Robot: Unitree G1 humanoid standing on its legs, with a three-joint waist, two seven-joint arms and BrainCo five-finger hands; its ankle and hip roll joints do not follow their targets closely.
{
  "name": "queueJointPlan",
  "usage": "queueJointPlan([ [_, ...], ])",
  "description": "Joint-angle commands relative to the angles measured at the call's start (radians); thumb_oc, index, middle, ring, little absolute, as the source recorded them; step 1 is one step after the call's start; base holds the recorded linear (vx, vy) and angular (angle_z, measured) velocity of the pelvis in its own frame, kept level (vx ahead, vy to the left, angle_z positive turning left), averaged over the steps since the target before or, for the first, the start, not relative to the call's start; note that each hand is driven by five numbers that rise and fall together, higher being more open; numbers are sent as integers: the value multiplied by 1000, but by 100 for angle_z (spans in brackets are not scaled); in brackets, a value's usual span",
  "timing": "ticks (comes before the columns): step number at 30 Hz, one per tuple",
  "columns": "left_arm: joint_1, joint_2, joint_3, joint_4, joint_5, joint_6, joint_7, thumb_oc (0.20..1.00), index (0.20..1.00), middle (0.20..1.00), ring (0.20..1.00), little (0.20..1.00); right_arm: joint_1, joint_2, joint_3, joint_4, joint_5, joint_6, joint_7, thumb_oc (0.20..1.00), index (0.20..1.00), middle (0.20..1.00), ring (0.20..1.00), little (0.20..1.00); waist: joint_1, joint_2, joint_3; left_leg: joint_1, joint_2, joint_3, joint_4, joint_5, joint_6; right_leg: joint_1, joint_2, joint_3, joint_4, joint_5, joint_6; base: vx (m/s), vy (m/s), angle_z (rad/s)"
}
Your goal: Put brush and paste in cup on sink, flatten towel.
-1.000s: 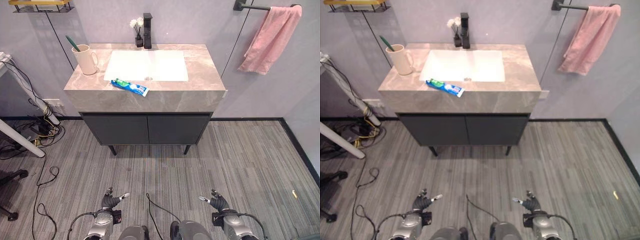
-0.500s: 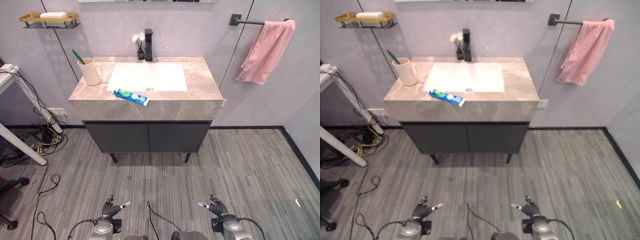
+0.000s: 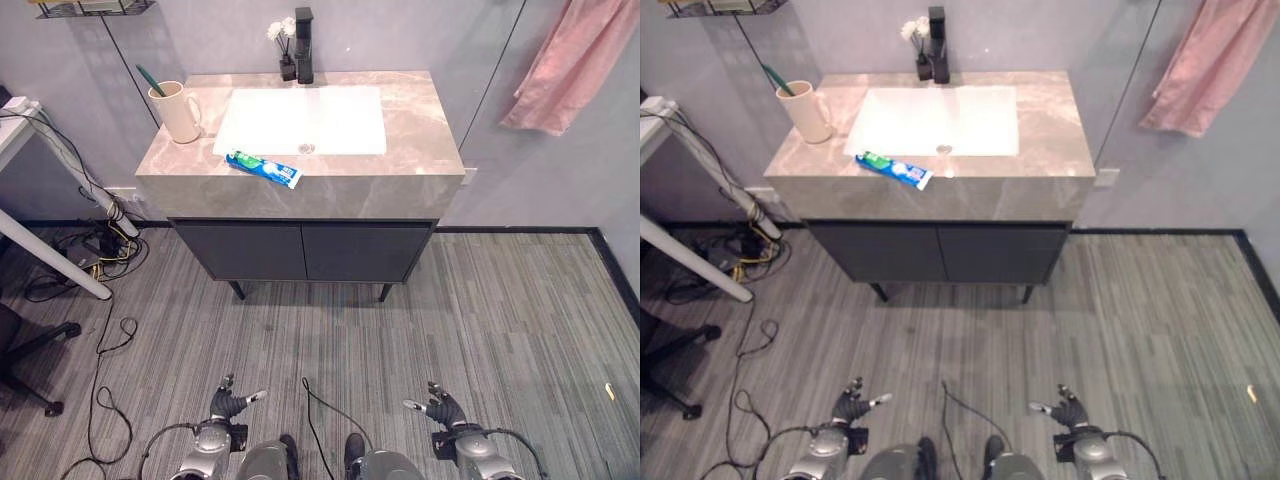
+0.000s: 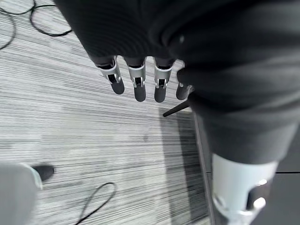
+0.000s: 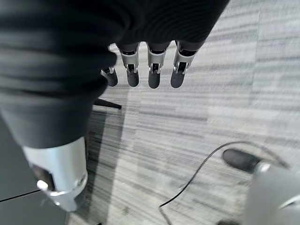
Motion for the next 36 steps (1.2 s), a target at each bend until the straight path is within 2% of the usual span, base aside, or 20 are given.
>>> queueJointPlan([
  [1,-40,3,1,-21,5,-41,36,1000,1000,1000,1000,1000,-8,-36,8,-12,-22,-39,-19,1000,1000,1000,1000,1000,6,28,-8,-17,25,-29,-189,171,13,98,7,50,-41,-19,113,249,87,-5],
  [3,-51,2,1,-25,4,-44,46,1000,1000,1000,1000,1000,-17,-22,5,13,-16,-43,-32,1000,1000,1000,1000,1000,9,38,-11,-51,35,23,-279,207,10,149,18,76,-59,-41,120,337,92,-4],
  [6,-39,5,4,-41,3,-45,44,1000,1000,1000,1000,1000,-18,-14,11,10,-21,-40,-32,1000,1000,1000,1000,1000,22,44,-24,-57,33,67,-279,229,15,189,31,107,-75,-55,123,372,125,-31],
  [8,-17,10,8,-39,8,-47,47,1000,1000,1000,1000,1000,-37,6,39,23,-44,-31,-23,1000,1000,1000,1000,1000,66,38,-54,-47,-12,-65,-245,230,37,238,12,170,-61,-98,132,543,268,-89],
  [11,-20,19,4,-49,7,-48,51,1000,1000,1000,1000,1000,-37,19,35,18,-40,-30,-21,1000,1000,1000,1000,1000,67,28,-67,-63,-29,-86,-177,205,49,248,-18,187,-25,-113,149,339,212,-110],
  [12,-21,30,4,-65,7,-44,48,1000,1000,1000,1000,1000,-27,32,34,4,-43,-24,-8,1000,1000,1000,1000,1000,67,11,-77,-71,-55,-64,-103,158,81,230,-59,196,47,-82,181,324,256,-41],
  [14,-20,38,5,-72,10,-40,46,1000,1000,1000,1000,1000,-24,34,34,-6,-48,-22,-6,1000,1000,1000,1000,1000,69,5,-81,-66,-69,-56,-89,135,97,193,-77,203,125,-35,193,245,215,-6],
  [15,-21,43,6,-80,12,-36,45,1000,1000,1000,1000,1000,-23,37,34,-9,-49,-20,-3,1000,1000,1000,1000,1000,66,-3,-79,-51,-88,-49,-83,112,113,163,-95,210,210,44,207,232,297,0],
  [16,-25,54,1,-102,21,-29,39,1000,1000,1000,1000,1000,-31,38,37,-22,-51,-15,-1,1000,1000,1000,1000,1000,58,5,-62,-5,-106,-45,-90,78,143,76,-114,212,389,192,207,233,298,-6],
  [17,-25,54,1,-102,21,-29,39,1000,1000,1000,1000,1000,-31,38,36,-22,-51,-15,-1,1000,1000,1000,1000,1000,60,8,-64,-7,-103,-45,-90,78,142,73,-111,213,388,194,206,286,399,3],
  [18,-31,72,3,-107,40,-20,39,1000,1000,1000,1000,1000,-34,38,40,-56,-51,-12,2,1000,1000,1000,1000,1000,45,25,-33,50,-104,-42,-101,54,166,3,-116,193,521,251,204,137,195,3],
  [20,-28,76,4,-109,53,-15,34,1000,1000,1000,1000,1000,-28,38,38,-61,-53,-12,5,1000,1000,1000,1000,1000,37,29,-26,73,-113,-50,-95,38,175,-1,-110,190,566,259,209,212,193,7],
  [22,-39,84,7,-96,60,-11,33,1000,1000,1000,1000,1000,-28,39,44,-77,-55,-12,14,1000,1000,1000,1000,1000,22,41,-16,115,-113,-64,-105,26,185,-69,-55,197,650,248,206,268,190,18],
  [25,-45,82,16,-70,60,-12,32,1000,1000,1000,1000,1000,-24,41,49,-87,-63,-11,20,1000,1000,1000,1000,1000,9,49,-11,179,-121,-62,-142,15,194,-139,-83,156,660,236,205,270,143,-5],
  [28,-38,75,21,-55,53,-17,25,1000,1000,1000,1000,1000,-13,32,47,-119,-64,-11,24,1000,1000,1000,1000,1000,-7,45,-11,224,-126,-77,-185,13,180,-183,-83,143,496,178,198,213,-9,-4],
  [29,-34,71,20,-52,54,-19,26,1000,1000,1000,1000,1000,-7,27,42,-138,-61,-13,20,1000,1000,1000,1000,1000,-14,30,-15,242,-133,-85,-203,4,166,-185,-89,138,308,165,205,350,-99,5],
  [31,-31,63,19,-35,56,-22,22,1000,1000,1000,1000,1000,0,29,37,-141,-60,-16,21,1000,1000,1000,1000,1000,-26,9,-21,273,-147,-103,-219,-17,150,-180,-86,150,83,173,216,288,-99,8],
  [32,-31,63,19,-35,56,-22,22,1000,1000,1000,1000,1000,0,29,37,-141,-60,-16,21,1000,1000,1000,1000,1000,-28,11,-17,279,-144,-105,-220,-18,150,-171,-85,147,78,174,216,319,-104,18],
  [33,-31,59,22,-18,59,-25,21,1000,1000,1000,1000,1000,0,32,41,-131,-69,-13,20,1000,1000,1000,1000,1000,-30,-6,-26,304,-149,-115,-233,-39,138,-167,-91,157,-50,214,232,316,-111,26],
  [36,-20,51,30,-8,55,-22,22,1000,1000,1000,1000,1000,4,30,52,-127,-91,-7,26,1000,1000,1000,1000,1000,-29,-20,-37,341,-149,-139,-235,-68,125,-149,-94,140,-98,240,239,318,-125,30],
])
